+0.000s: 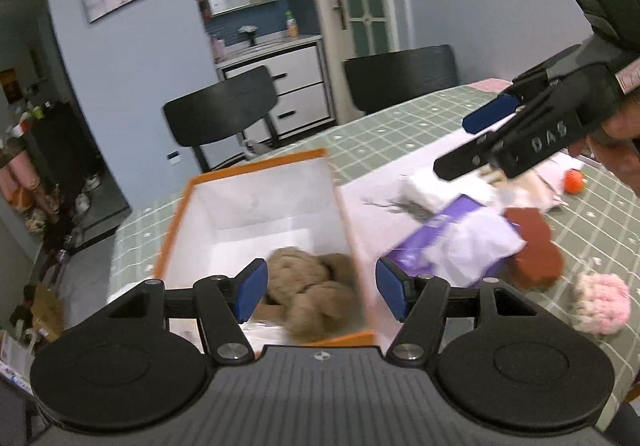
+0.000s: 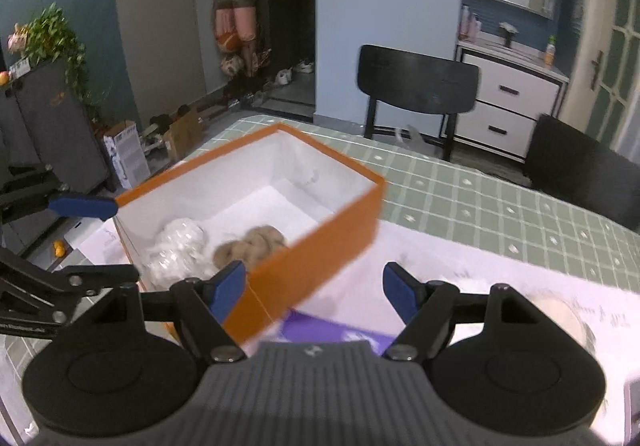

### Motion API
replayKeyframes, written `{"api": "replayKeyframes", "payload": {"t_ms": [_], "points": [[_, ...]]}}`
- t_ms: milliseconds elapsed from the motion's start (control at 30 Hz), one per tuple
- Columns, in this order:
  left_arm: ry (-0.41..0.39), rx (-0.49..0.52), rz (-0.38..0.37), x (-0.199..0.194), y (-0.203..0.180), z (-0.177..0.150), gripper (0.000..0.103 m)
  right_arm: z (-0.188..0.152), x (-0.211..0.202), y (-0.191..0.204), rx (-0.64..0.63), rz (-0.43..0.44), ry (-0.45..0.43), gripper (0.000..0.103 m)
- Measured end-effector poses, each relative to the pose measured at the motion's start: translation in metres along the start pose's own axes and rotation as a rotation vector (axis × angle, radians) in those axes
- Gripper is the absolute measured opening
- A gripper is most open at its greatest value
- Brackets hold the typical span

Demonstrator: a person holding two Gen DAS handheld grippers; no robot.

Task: Organize soft objects
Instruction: 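Withdraw both open tools from the orange box, then move the left tool over the pink crochet piece while the right tool hovers over the brown sponge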

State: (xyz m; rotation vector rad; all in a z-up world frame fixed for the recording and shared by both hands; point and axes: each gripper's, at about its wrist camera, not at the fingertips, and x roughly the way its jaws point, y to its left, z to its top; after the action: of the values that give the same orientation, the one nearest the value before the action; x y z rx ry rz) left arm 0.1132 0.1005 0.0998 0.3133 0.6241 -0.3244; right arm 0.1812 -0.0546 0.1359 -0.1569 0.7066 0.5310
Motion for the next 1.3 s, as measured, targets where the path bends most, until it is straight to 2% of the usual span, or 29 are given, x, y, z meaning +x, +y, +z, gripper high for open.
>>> {"api": "replayKeyframes", "payload": {"t_ms": [200,433,600,833,1000,1200,1300], "points": [[-0.02,0.017,-0.101,0.007,-0.05,-0.013,0.073,-0.045,-0.026,-0.045,0.046,-0.033,0.009,0.078],[-0.013,0.048,-0.125,0.019,-0.104,-0.039,0.073,-0.095,-0.043,-0.089,0.11,-0.051,0.01,0.079],[0.006,-0.044,-0.153,0.03,-0.124,-0.051,0.075,-0.123,-0.047,-0.111,0.143,-0.052,0.003,0.079],[-0.004,-0.117,-0.184,0.039,-0.154,-0.063,0.075,-0.143,-0.054,-0.131,0.176,-0.053,-0.008,0.08],[-0.012,-0.17,-0.213,0.047,-0.167,-0.063,0.078,-0.157,-0.05,-0.145,0.211,-0.046,0.021,0.08],[0.015,-0.171,-0.212,0.068,-0.183,-0.061,0.078,-0.164,-0.038,-0.134,0.197,-0.005,0.059,0.08],[0.034,-0.187,-0.236,0.074,-0.191,-0.063,0.079,-0.164,-0.038,-0.128,0.179,0.006,0.058,0.08]]}}
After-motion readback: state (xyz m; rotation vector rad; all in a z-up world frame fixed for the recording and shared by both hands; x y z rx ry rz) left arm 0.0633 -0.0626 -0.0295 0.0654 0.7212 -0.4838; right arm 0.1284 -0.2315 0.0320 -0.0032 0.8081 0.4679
